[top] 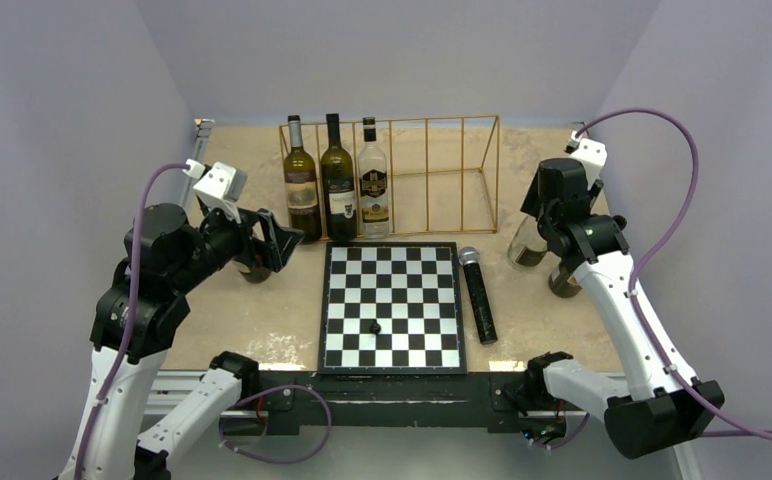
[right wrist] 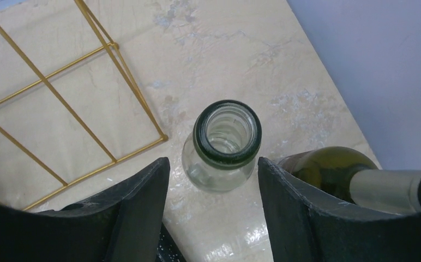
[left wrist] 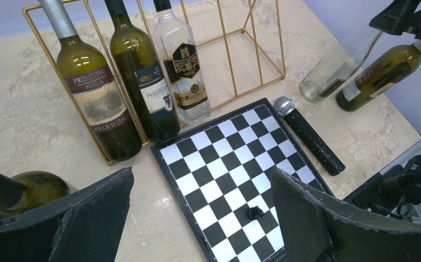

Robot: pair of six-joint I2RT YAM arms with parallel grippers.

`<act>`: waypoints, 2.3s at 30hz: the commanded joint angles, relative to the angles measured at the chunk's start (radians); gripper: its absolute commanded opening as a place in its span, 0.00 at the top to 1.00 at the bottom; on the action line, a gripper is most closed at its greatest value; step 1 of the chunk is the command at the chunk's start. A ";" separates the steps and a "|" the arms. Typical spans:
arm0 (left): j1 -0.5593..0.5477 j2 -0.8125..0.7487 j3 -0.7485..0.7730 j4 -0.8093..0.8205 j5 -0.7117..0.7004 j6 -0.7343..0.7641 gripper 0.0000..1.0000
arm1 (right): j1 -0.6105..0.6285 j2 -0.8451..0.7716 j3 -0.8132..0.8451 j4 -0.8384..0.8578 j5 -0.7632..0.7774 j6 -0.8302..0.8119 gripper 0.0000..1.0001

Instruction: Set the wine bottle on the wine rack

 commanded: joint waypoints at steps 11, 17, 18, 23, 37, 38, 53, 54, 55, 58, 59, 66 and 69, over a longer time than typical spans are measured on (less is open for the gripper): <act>0.005 0.017 0.012 0.028 0.015 -0.007 0.01 | -0.067 0.030 -0.134 0.359 0.037 0.013 0.43; 0.005 0.017 0.014 0.027 0.010 -0.001 0.01 | -0.069 0.033 -0.150 0.383 0.065 0.006 0.59; 0.005 0.017 0.014 0.026 0.010 -0.001 0.01 | -0.068 0.033 -0.147 0.373 0.077 0.013 0.63; 0.005 0.020 0.011 0.027 0.011 0.001 0.01 | -0.068 0.016 -0.132 0.352 0.097 0.008 0.97; 0.005 0.014 0.012 0.033 0.016 0.001 0.01 | -0.052 -0.077 0.085 0.291 -0.151 -0.082 1.00; 0.005 0.015 0.017 0.030 0.016 0.002 0.01 | -0.046 -0.084 0.104 0.283 -0.159 -0.086 1.00; 0.005 0.013 0.033 0.033 0.047 -0.021 0.01 | 0.088 -0.017 0.303 0.276 -0.303 -0.017 1.00; 0.004 0.013 0.036 0.034 0.047 -0.022 0.01 | 0.099 0.004 0.319 0.283 -0.307 -0.012 1.00; 0.005 0.011 0.040 0.033 0.049 -0.022 0.01 | 0.110 0.029 0.337 0.287 -0.315 -0.002 1.00; 0.005 0.009 0.050 0.024 0.048 -0.022 0.01 | 0.140 0.124 0.404 0.289 -0.336 0.016 1.00; 0.005 0.009 0.052 0.021 0.047 -0.022 0.01 | 0.150 0.153 0.421 0.286 -0.337 0.022 1.00; 0.004 0.005 0.054 0.007 0.051 -0.027 0.01 | 0.186 0.304 0.504 0.284 -0.400 0.067 1.00; 0.005 0.006 0.054 0.007 0.055 -0.028 0.01 | 0.214 0.371 0.553 0.272 -0.406 0.069 1.00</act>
